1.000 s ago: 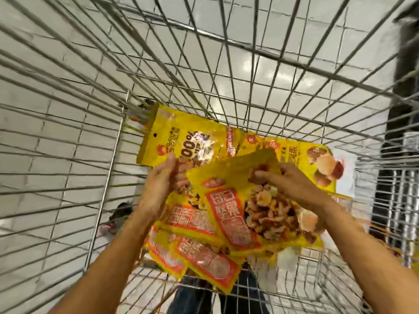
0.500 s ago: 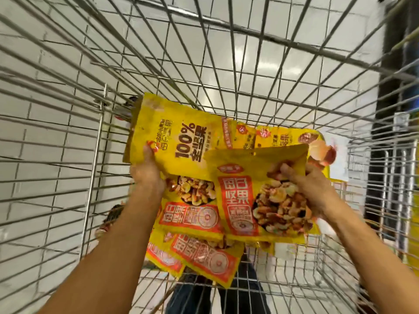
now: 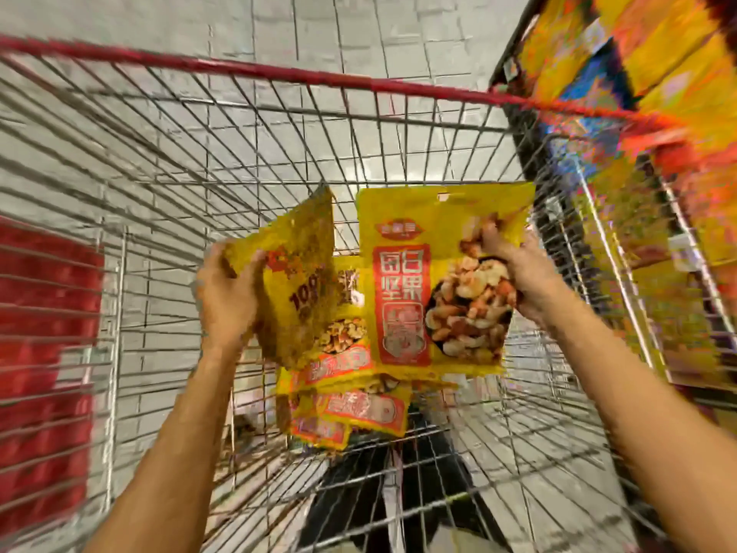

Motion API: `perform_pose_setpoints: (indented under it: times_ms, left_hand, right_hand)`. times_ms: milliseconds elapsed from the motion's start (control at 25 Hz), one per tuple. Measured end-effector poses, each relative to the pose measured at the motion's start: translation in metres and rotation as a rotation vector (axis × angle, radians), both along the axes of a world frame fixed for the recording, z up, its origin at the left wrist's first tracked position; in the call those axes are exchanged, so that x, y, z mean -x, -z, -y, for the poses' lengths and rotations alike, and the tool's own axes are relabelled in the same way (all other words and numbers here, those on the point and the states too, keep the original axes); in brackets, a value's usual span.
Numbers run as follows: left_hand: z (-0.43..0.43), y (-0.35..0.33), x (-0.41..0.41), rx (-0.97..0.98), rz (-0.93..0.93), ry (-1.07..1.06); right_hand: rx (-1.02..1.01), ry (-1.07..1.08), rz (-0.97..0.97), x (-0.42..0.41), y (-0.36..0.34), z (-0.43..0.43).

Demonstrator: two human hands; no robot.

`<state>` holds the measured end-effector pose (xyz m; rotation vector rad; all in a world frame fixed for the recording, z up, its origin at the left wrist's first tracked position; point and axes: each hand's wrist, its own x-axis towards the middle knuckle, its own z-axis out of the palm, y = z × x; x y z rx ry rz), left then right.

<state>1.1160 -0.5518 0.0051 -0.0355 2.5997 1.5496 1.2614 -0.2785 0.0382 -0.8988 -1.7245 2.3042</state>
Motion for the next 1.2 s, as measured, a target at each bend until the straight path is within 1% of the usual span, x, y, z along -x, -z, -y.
perform_pose_setpoints:
  times_ms: [80, 160, 240, 400, 440, 520, 560, 680, 760, 840, 960, 1040, 1120, 1200]
  left_hand:
    - [0.002, -0.038, -0.005, 0.033, -0.043, 0.074]
    - [0.004, -0.068, -0.015, 0.06, -0.086, 0.154]
    - [-0.001, -0.095, -0.026, 0.114, -0.18, 0.256]
    - [-0.016, -0.12, -0.056, 0.248, -0.395, 0.417]
    - [-0.02, -0.12, -0.065, 0.256, -0.445, 0.442]
    - [-0.022, -0.115, -0.084, 0.268, -0.456, 0.469]
    - [-0.023, -0.115, -0.093, 0.267, -0.429, 0.488]
    - [-0.021, -0.119, -0.109, 0.07, -0.376, 0.435]
    - [-0.032, -0.137, -0.119, -0.002, -0.411, 0.4]
    - [-0.051, -0.169, -0.128, -0.08, -0.453, 0.432]
    - [-0.096, -0.226, -0.141, -0.233, -0.519, 0.546]
    - [-0.138, -0.264, -0.16, -0.333, -0.565, 0.694]
    - [-0.181, -0.296, -0.19, -0.424, -0.641, 0.825]
    - [-0.221, -0.323, -0.234, -0.527, -0.669, 0.944]
  right_hand:
    - [0.021, 0.081, -0.065, -0.025, -0.035, 0.007]
    - [-0.004, 0.162, -0.123, -0.052, -0.059, 0.014]
    - [-0.038, 0.242, -0.155, -0.073, -0.074, 0.017]
    - [-0.009, 0.334, -0.182, -0.11, -0.088, 0.033]
    - [-0.015, 0.341, -0.179, -0.118, -0.087, 0.036]
    - [-0.008, 0.355, -0.173, -0.133, -0.088, 0.045]
    - [-0.004, 0.371, -0.183, -0.14, -0.089, 0.048]
    - [0.006, 0.467, -0.213, -0.161, -0.1, 0.054]
    - [0.037, 0.573, -0.231, -0.182, -0.111, 0.053]
    - [0.057, 0.709, -0.199, -0.207, -0.134, 0.049]
    - [-0.036, 0.833, -0.202, -0.248, -0.177, 0.037]
    - [-0.137, 0.926, -0.242, -0.286, -0.21, 0.029]
    - [-0.206, 1.064, -0.258, -0.333, -0.236, 0.025]
    - [-0.257, 1.224, -0.303, -0.389, -0.255, 0.027]
